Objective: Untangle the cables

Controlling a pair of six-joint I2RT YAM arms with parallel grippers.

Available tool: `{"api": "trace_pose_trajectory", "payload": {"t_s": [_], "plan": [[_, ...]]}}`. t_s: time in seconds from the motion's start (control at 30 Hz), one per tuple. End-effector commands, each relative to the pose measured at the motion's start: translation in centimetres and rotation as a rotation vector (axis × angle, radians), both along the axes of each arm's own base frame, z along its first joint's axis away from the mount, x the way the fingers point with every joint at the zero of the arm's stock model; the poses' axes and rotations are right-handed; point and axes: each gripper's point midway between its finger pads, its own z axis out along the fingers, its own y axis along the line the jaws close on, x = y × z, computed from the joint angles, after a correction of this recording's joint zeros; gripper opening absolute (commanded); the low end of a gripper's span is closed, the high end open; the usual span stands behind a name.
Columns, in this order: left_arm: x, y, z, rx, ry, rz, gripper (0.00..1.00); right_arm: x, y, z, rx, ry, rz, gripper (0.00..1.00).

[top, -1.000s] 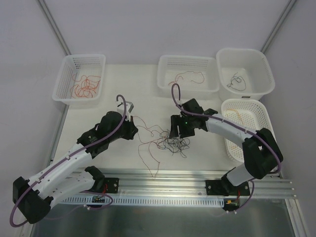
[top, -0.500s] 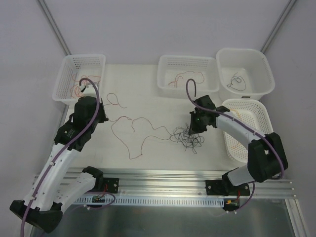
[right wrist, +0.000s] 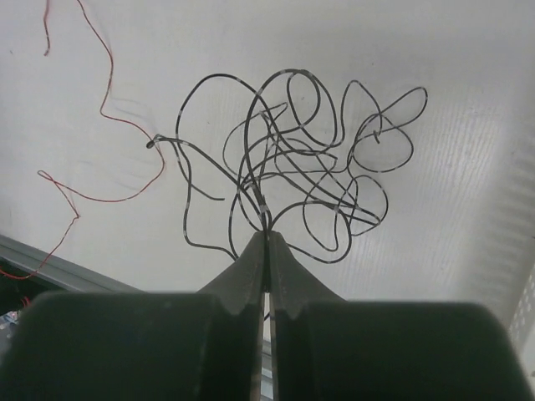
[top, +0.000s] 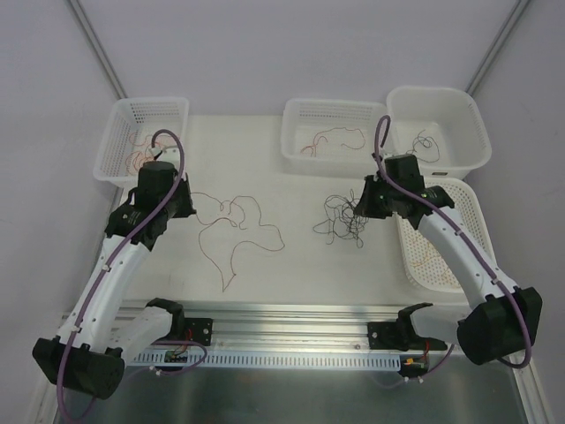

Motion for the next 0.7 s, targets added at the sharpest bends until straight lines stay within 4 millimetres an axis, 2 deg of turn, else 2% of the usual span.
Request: {"api": "trace_pose_trajectory", "payload": {"t_s": [0.0, 0.07, 0.2, 0.27, 0.5, 0.53, 0.63, 0.67], "plan": [[0.0, -4.6, -0.9, -0.167, 0.020, -0.186, 0.00, -0.8, 0.3, -3.2, 0.008, 0.088, 0.006, 0.03], [0.0, -5.5, -2.4, -0.206, 0.046, -0.215, 0.00, -0.8, 0.3, -5.2, 0.000, 0.133, -0.005, 0.07], [-0.5, -7.4, -6.0, -0.289, 0.133, -0.271, 0.02, -0.8, 0.2, -7.8, -0.015, 0.186, -0.026, 0.15], [-1.0, -8.6, -7.3, -0.325, 0.184, -0.314, 0.05, -0.8, 0.2, -8.2, -0.022, 0.196, -0.020, 0.23], [-2.1, -11.6, -10.1, -0.283, 0.273, -0.422, 0.16, -0.7, -0.4, -6.2, -0.069, 0.151, 0.018, 0.54], [-2.1, -11.8, -10.4, -0.278, 0.282, -0.431, 0.23, -0.5, -0.4, -5.4, -0.068, 0.126, 0.021, 0.62], [-2.3, -12.6, -10.9, -0.268, 0.306, -0.459, 0.34, -0.7, -0.7, -4.4, -0.073, 0.104, 0.021, 0.71], [-2.4, -13.0, -10.9, -0.264, 0.307, -0.476, 0.45, -0.8, -0.8, -3.6, -0.069, 0.081, 0.020, 0.75]]}}
